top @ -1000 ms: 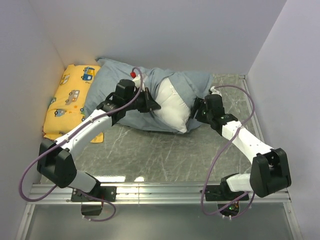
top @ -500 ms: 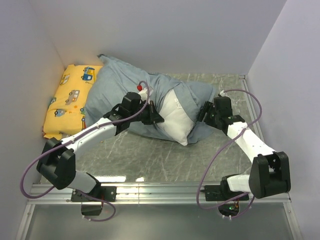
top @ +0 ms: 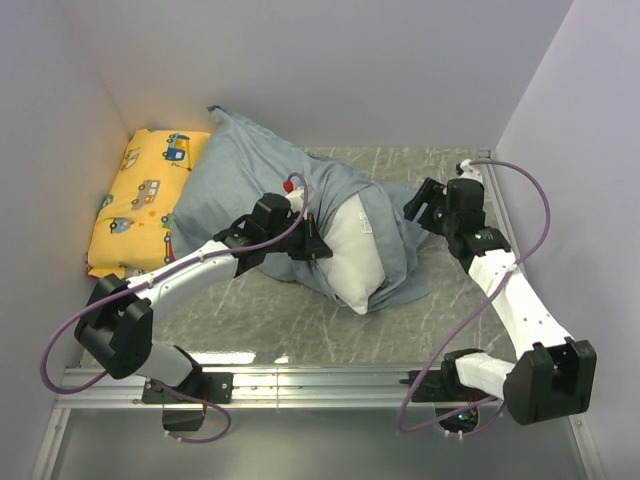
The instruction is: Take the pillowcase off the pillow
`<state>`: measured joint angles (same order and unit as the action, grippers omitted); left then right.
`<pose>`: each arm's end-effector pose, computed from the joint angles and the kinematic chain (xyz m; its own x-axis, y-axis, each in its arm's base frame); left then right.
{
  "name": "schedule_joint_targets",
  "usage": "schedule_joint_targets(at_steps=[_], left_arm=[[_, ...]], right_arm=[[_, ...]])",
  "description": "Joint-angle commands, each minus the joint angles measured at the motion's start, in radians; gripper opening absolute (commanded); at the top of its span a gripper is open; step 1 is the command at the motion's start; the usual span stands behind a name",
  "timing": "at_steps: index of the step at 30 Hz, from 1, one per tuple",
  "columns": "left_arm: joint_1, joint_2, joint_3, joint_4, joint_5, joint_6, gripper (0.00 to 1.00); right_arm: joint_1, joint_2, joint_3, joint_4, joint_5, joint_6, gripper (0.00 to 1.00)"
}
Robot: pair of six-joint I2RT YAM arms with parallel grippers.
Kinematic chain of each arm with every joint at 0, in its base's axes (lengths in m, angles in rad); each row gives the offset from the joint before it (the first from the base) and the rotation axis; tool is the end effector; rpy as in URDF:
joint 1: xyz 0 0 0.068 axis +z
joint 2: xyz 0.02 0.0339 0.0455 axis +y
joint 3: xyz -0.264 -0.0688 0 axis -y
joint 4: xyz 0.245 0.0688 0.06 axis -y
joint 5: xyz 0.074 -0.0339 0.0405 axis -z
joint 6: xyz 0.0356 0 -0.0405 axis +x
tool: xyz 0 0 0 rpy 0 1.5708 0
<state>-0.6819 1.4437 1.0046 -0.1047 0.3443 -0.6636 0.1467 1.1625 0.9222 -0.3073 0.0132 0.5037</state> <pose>0.2454 -0.2147 0.2699 -0.8200 -0.0811 -0.5666 0.3966 0.6332 -0.6647 0.2583 0.0377 0.2987 -0.5162 0.4116 -0.7511 0.1304 0.9045 0.4061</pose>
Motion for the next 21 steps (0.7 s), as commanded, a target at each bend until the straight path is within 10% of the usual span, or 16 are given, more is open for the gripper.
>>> schedule_joint_targets(at_steps=[1,9,21], left_arm=[[-0.015,0.007,0.011,0.01,0.044,-0.01,0.0],[-0.022,0.024,0.034,-0.001,0.036,-0.011,0.0],[-0.022,-0.132,0.026,-0.07,-0.056,-0.018,0.0]], right_arm=[[0.059,-0.029,0.081,0.034,-0.009,-0.036,0.79],[0.251,0.132,0.159,-0.029,0.122,-0.097,0.77],[-0.071,0.319,0.11,0.066,0.151,-0.041,0.22]])
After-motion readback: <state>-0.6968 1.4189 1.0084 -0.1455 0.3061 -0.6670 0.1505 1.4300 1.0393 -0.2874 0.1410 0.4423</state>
